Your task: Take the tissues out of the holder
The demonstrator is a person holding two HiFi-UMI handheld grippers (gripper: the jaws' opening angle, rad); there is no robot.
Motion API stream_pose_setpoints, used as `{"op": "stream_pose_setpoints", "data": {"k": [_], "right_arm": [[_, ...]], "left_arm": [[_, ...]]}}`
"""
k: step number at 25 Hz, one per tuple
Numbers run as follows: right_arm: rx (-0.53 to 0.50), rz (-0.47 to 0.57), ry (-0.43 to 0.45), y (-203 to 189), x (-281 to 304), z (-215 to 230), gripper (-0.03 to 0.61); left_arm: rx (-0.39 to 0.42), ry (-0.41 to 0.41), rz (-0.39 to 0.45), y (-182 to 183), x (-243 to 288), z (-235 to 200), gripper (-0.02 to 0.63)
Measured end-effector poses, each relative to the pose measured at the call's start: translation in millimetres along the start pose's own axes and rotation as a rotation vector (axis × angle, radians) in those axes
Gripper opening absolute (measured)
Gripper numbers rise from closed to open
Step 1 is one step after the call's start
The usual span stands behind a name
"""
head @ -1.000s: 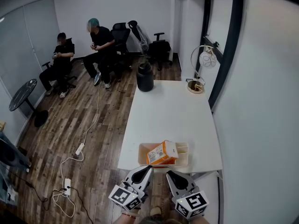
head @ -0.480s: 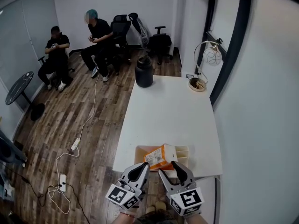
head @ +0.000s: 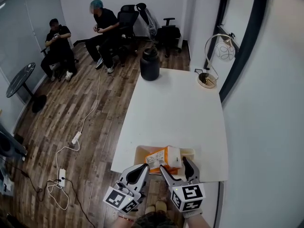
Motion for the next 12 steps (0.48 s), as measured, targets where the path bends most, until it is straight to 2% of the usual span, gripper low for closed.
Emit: {"op": "stream_pose_setpoints", "data": {"k": [12], "right_arm": [[0.051, -0.219, 0.013, -20, 27, 6, 0.362]], "left_arm": [[0.012, 0.060, -0.013, -3, 3, -12, 0.006]]}}
Point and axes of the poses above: the fingertips, and each gripper's own axes: x forward along the fingers, z to its right, y out of its top, the point moved 4 cm from there along -x, backward along the fingers, and after that the axes turned 6 degrees about -x, right-handed, at the moved point
